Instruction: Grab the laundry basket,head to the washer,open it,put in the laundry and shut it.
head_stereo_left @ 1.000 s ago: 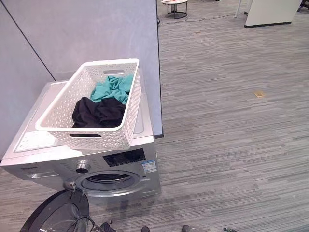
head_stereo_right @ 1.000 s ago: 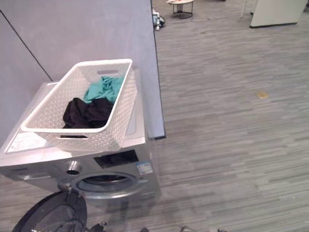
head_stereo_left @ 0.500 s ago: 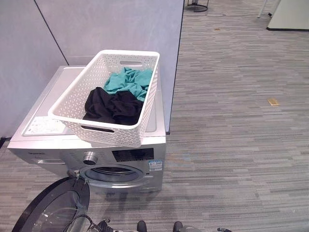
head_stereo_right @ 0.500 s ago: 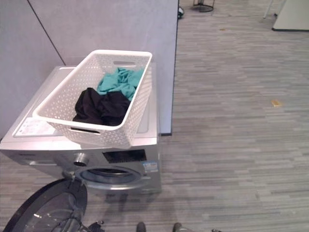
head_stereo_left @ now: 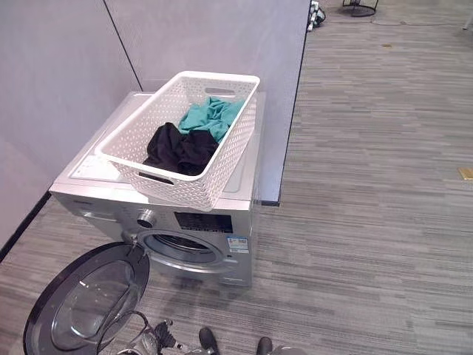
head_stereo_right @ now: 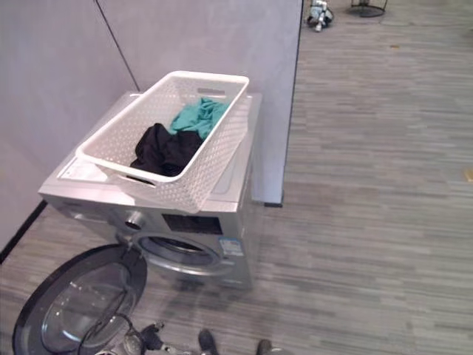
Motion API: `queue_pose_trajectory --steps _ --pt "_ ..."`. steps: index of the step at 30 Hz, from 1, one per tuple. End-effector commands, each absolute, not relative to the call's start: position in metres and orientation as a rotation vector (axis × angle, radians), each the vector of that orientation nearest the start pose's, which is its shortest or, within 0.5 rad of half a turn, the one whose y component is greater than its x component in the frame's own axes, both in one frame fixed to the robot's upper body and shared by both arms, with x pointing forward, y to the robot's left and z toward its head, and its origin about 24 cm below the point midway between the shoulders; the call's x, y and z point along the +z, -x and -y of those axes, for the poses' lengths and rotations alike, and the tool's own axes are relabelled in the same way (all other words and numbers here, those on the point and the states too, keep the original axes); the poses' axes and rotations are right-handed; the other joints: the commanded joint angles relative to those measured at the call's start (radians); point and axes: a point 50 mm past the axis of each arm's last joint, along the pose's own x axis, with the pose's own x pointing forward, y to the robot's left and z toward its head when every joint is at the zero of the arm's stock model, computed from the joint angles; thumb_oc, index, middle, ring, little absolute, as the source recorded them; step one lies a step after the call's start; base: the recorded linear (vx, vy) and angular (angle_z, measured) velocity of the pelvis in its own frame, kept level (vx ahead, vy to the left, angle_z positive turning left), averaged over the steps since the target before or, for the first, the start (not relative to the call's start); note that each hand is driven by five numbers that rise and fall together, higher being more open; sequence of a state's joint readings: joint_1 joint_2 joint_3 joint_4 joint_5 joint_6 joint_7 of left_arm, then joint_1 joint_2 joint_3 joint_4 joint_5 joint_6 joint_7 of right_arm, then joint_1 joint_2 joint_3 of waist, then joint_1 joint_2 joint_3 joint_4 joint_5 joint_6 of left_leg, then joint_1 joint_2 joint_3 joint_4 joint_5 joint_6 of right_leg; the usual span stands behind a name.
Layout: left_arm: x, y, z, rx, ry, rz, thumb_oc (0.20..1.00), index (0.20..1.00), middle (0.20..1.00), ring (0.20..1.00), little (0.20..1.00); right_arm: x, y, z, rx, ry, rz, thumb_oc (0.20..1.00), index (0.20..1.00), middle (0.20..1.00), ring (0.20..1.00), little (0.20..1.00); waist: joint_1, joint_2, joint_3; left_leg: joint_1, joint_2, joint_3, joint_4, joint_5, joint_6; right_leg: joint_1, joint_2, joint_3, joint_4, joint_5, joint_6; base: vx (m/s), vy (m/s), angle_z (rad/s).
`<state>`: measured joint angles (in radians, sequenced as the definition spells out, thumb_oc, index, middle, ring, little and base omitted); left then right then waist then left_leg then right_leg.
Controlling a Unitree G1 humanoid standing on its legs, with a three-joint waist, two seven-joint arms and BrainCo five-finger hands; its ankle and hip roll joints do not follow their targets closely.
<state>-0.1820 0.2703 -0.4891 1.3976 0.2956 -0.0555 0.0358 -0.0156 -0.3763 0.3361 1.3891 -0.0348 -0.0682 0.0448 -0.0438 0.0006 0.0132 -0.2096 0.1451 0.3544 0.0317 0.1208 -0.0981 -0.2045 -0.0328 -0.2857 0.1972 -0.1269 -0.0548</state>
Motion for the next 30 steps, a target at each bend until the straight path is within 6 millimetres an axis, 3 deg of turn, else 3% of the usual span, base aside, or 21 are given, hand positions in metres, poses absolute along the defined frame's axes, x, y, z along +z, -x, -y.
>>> queue_pose_trajectory --steps 1,2,3,4,5,6,10,14,15,18,20,24,25,26,27,29,30 --pt "-0.150 -0.136 -0.239 -0.341 -0.884 -1.123 1.000 1.000 1.000 1.000 1.000 -0.156 -0.050 0.282 0.076 0.522 -1.382 1.000 1.000 1.000 1.000 1.000 -0.019 -0.029 0.017 0.022 0.060 0.020 0.005 0.011 0.002 0.080 -0.089 0.067 -0.106 0.100 0.149 0.13 0.249 -0.10" --pt "-0.149 -0.138 -0.238 -0.342 -0.882 -1.118 1.000 1.000 1.000 1.000 1.000 -0.156 -0.047 0.282 0.072 0.519 -1.391 1.000 1.000 1.000 1.000 1.000 -0.031 -0.023 0.019 0.037 0.094 0.068 -0.002 0.030 -0.014 0.084 -0.105 0.046 -0.093 0.091 0.154 0.09 0.261 -0.05" --pt "-0.149 -0.139 -0.236 -0.350 -0.882 -1.115 1.000 1.000 1.000 1.000 1.000 -0.155 -0.046 0.286 0.067 0.525 -1.400 1.000 1.000 1.000 1.000 1.000 -0.021 -0.015 0.023 0.039 0.085 0.042 0.003 0.034 -0.009 0.077 -0.106 0.044 -0.086 0.100 0.150 0.06 0.278 0.24" --pt "-0.149 -0.140 -0.235 -0.349 -0.877 -1.112 1.000 1.000 1.000 1.000 1.000 -0.154 -0.048 0.287 0.062 0.529 -1.398 1.000 1.000 1.000 1.000 1.000 -0.014 -0.010 0.025 0.034 0.056 -0.025 0.031 0.004 -0.003 0.077 -0.115 0.060 -0.082 0.102 0.154 0.06 0.282 0.21" --pt "-0.149 -0.141 -0.233 -0.356 -0.879 -1.105 1.000 1.000 1.000 1.000 1.000 -0.153 -0.046 0.289 0.054 0.531 -1.405 1.000 1.000 1.000 1.000 1.000 -0.019 -0.008 0.024 0.022 0.041 -0.043 0.062 -0.024 0.000 0.084 -0.130 0.061 -0.083 0.107 0.161 0.15 0.452 0.13" --pt "-0.149 -0.142 -0.230 -0.367 -0.875 -1.093 1.000 1.000 1.000 1.000 1.000 -0.151 -0.044 0.296 0.037 0.539 -1.419 1.000 1.000 1.000 1.000 1.000 -0.020 -0.009 0.029 -0.006 0.018 -0.050 0.155 -0.098 0.017 0.101 -0.173 0.074 -0.084 0.124 0.176 0.16 0.465 -0.04" --pt "-0.148 -0.137 -0.241 -0.331 -0.859 -1.111 1.000 1.000 1.000 1.000 1.000 -0.149 -0.054 0.297 0.044 0.549 -1.394 1.000 1.000 1.000 1.000 1.000 0.004 -0.033 0.027 -0.017 -0.021 -0.026 0.261 -0.201 0.057 0.120 -0.253 0.103 -0.105 0.249 0.217 0.12 0.341 0.12" --pt "-0.148 -0.137 -0.241 -0.331 -0.859 -1.111 1.000 1.000 1.000 1.000 1.000 -0.149 -0.054 0.297 0.044 0.549 -1.394 1.000 1.000 1.000 1.000 1.000 0.004 -0.033 0.027 -0.017 -0.021 -0.026 0.261 -0.201 0.057 0.120 -0.253 0.103 -0.105 0.249 0.217 0.03 0.154 -0.16" --pt "-0.146 -0.116 -0.273 -0.246 -0.872 -1.214 1.000 1.000 1.000 1.000 1.000 -0.148 -0.088 0.283 0.138 0.587 -1.279 1.000 1.000 1.000 1.000 1.000 0.037 -0.059 0.023 0.018 -0.054 0.023 0.233 -0.260 0.076 0.087 -0.335 0.021 -0.108 0.443 0.278 0.11 0.591 0.09" --pt "-0.145 -0.110 -0.279 -0.222 -0.866 -1.236 1.000 1.000 1.000 1.000 1.000 -0.148 -0.097 0.276 0.178 0.605 -1.245 1.000 1.000 1.000 1.000 1.000 0.051 -0.062 0.031 0.035 -0.061 0.042 0.206 -0.255 0.079 0.091 -0.357 -0.071 -0.110 0.457 0.292 0.03 0.300 -0.75" --pt "-0.146 -0.105 -0.282 -0.197 -0.853 -1.254 1.000 1.000 1.000 1.000 1.000 -0.148 -0.101 0.272 0.204 0.615 -1.229 1.000 1.000 1.000 1.000 1.000 0.054 -0.064 0.034 0.052 -0.087 0.047 0.158 -0.243 0.086 0.082 -0.335 -0.094 -0.100 0.421 0.289 0.02 0.276 -0.19" --pt "-0.149 -0.093 -0.280 -0.210 -0.837 -1.284 1.000 1.000 1.000 1.000 1.000 -0.152 -0.099 0.262 0.279 0.657 -1.224 1.000 1.000 1.000 1.000 1.000 0.052 -0.068 0.032 0.110 -0.128 0.061 0.017 -0.194 0.087 0.041 -0.220 -0.120 -0.091 0.316 0.260 0.04 0.165 -0.10" --pt "-0.150 -0.092 -0.279 -0.215 -0.835 -1.283 1.000 1.000 1.000 1.000 1.000 -0.152 -0.099 0.261 0.285 0.660 -1.217 1.000 1.000 1.000 1.000 1.000 0.049 -0.066 0.034 0.116 -0.132 0.059 0.003 -0.183 0.087 0.021 -0.186 -0.120 -0.078 0.295 0.250 0.01 0.121 -0.29" --pt "-0.151 -0.093 -0.273 -0.233 -0.830 -1.276 1.000 1.000 1.000 1.000 1.000 -0.152 -0.099 0.259 0.289 0.661 -1.211 1.000 1.000 1.000 1.000 1.000 0.039 -0.060 0.041 0.135 -0.150 0.060 -0.049 -0.152 0.084 -0.017 -0.096 -0.116 -0.052 0.235 0.222 -0.01 0.110 -0.23" --pt "-0.153 -0.097 -0.267 -0.258 -0.832 -1.258 1.000 1.000 1.000 1.000 1.000 -0.153 -0.097 0.258 0.291 0.656 -1.216 1.000 1.000 1.000 1.000 1.000 0.032 -0.054 0.049 0.146 -0.157 0.055 -0.076 -0.136 0.082 -0.038 -0.063 -0.100 -0.058 0.206 0.203 -0.01 0.072 -0.16" --pt "-0.153 -0.099 -0.263 -0.271 -0.830 -1.246 1.000 1.000 1.000 1.000 1.000 -0.154 -0.095 0.257 0.291 0.652 -1.219 1.000 1.000 1.000 1.000 1.000 0.032 -0.054 0.045 0.146 -0.160 0.054 -0.074 -0.133 0.082 -0.013 -0.059 -0.096 -0.083 0.193 0.194 0.02 -0.034 0.08" --pt "-0.153 -0.101 -0.261 -0.275 -0.833 -1.239 1.000 1.000 1.000 1.000 1.000 -0.154 -0.094 0.257 0.290 0.651 -1.219 1.000 1.000 1.000 1.000 1.000 0.027 -0.053 0.041 0.141 -0.158 0.050 -0.069 -0.135 0.082 -0.007 -0.042 -0.063 -0.103 0.187 0.185 0.05 -0.100 0.38"
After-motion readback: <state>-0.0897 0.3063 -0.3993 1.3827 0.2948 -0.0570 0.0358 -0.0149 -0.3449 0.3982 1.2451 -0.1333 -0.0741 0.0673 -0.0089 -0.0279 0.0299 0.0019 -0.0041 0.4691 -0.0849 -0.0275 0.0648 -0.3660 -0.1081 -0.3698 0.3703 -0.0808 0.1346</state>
